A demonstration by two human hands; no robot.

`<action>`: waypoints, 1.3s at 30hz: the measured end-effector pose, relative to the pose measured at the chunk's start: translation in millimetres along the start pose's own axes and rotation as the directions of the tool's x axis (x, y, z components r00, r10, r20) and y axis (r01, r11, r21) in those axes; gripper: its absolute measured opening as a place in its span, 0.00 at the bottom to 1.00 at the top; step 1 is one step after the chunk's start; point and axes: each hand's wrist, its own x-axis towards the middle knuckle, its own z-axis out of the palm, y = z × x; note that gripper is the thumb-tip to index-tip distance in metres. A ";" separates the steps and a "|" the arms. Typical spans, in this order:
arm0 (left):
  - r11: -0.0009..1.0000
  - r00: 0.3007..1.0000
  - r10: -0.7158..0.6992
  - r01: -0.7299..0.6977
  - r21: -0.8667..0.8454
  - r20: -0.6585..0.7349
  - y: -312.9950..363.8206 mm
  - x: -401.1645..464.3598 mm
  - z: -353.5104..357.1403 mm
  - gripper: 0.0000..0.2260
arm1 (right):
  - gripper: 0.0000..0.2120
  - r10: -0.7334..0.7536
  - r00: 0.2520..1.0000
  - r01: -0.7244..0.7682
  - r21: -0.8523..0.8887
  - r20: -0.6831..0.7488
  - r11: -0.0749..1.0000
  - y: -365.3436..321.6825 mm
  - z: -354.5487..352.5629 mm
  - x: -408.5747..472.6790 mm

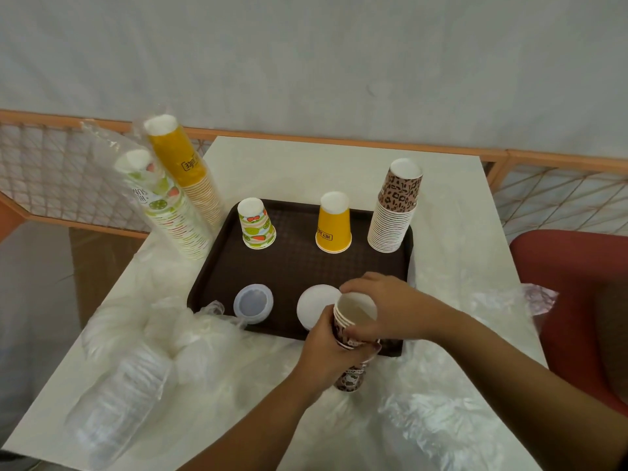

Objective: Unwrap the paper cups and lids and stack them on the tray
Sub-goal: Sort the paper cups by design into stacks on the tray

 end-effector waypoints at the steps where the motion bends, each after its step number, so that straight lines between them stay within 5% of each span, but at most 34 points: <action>1: 1.000 1.000 -0.004 0.004 -0.019 0.003 -0.2 0.0 -1.4 0.28 | 0.33 -0.016 1.000 0.016 0.010 -0.012 1.000 0.7 -6.2 -1.0; 8: 0.999 0.999 0.040 -0.040 -0.034 0.023 5.2 -2.6 3.1 0.31 | 0.38 0.014 0.999 -0.016 0.040 0.034 0.999 0.7 8.2 3.8; 20: 0.990 0.999 0.030 -0.032 -0.135 -0.021 1.6 -1.7 0.7 0.26 | 0.31 0.008 1.000 -0.005 0.133 -0.028 0.991 2.7 -0.7 6.7; 25: 0.987 1.000 -0.002 0.000 -0.160 -0.009 0.1 -4.4 4.2 0.24 | 0.34 -0.061 0.995 0.063 -0.029 0.079 0.998 -0.2 -11.2 4.6; 39: 0.986 0.999 0.010 -0.016 -0.164 -0.036 6.5 -6.2 10.5 0.22 | 0.36 -0.029 1.000 0.030 -0.166 0.011 0.986 -16.3 4.9 3.0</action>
